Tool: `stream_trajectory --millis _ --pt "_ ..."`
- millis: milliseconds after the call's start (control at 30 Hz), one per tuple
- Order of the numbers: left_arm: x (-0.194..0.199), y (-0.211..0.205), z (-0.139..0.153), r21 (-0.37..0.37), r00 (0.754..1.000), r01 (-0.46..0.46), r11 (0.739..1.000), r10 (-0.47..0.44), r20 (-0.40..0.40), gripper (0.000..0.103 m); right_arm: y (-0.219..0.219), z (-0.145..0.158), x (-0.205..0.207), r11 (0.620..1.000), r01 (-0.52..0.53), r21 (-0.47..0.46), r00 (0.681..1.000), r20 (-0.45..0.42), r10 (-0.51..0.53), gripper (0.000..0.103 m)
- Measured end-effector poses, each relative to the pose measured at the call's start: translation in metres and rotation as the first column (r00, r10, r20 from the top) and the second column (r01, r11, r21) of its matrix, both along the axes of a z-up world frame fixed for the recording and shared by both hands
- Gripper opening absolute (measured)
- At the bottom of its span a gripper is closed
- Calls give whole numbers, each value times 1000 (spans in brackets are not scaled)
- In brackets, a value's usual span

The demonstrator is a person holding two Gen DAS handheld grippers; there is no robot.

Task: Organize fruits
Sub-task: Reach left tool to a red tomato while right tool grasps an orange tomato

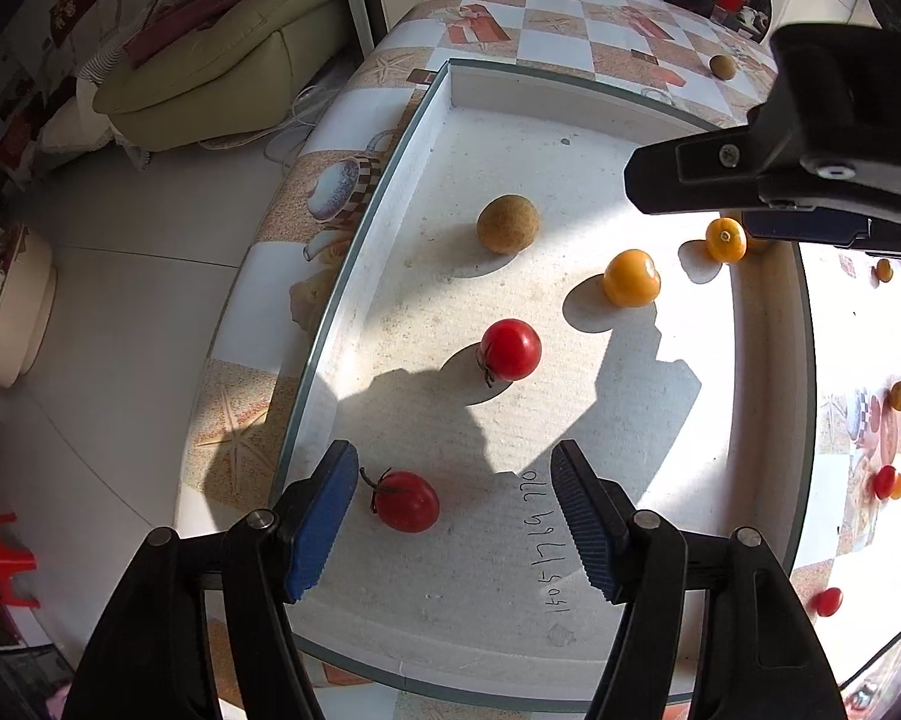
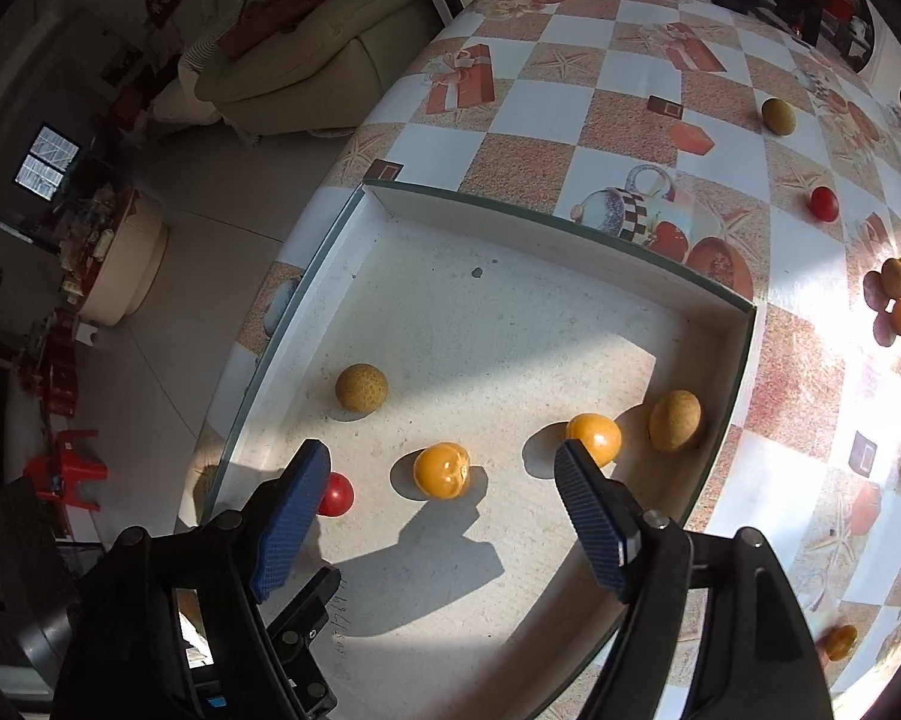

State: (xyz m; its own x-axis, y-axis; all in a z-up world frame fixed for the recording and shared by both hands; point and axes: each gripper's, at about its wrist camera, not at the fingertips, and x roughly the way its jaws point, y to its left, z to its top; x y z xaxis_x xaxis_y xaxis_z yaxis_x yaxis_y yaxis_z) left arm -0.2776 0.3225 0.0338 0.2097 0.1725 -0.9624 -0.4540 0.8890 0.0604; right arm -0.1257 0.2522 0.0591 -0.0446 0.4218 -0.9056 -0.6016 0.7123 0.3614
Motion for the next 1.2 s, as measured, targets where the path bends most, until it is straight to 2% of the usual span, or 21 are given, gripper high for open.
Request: stream_trajectory --millis 267,433,567,833,1033,1200 --pt "11 -30 22 16 997 67 998 -68 23 68 -60 32 19 994 104 32 994 28 -105 81" --pt "22 -58 36 5 991 127 992 -127 50 68 -119 40 25 985 172 -4 984 47 -172 81" --pt "26 -84 46 2 979 190 982 -190 71 68 -166 38 22 973 224 -63 974 57 -221 81" --pt "35 -139 60 -55 953 293 955 -287 92 68 -242 25 3 944 271 -186 963 55 -265 81" --pt "32 -180 45 -123 938 345 930 -341 55 68 -268 7 0 927 299 -226 953 27 -301 81" --pt "28 -206 30 -154 931 365 918 -364 32 68 -270 -3 10 925 312 -219 949 21 -315 81"
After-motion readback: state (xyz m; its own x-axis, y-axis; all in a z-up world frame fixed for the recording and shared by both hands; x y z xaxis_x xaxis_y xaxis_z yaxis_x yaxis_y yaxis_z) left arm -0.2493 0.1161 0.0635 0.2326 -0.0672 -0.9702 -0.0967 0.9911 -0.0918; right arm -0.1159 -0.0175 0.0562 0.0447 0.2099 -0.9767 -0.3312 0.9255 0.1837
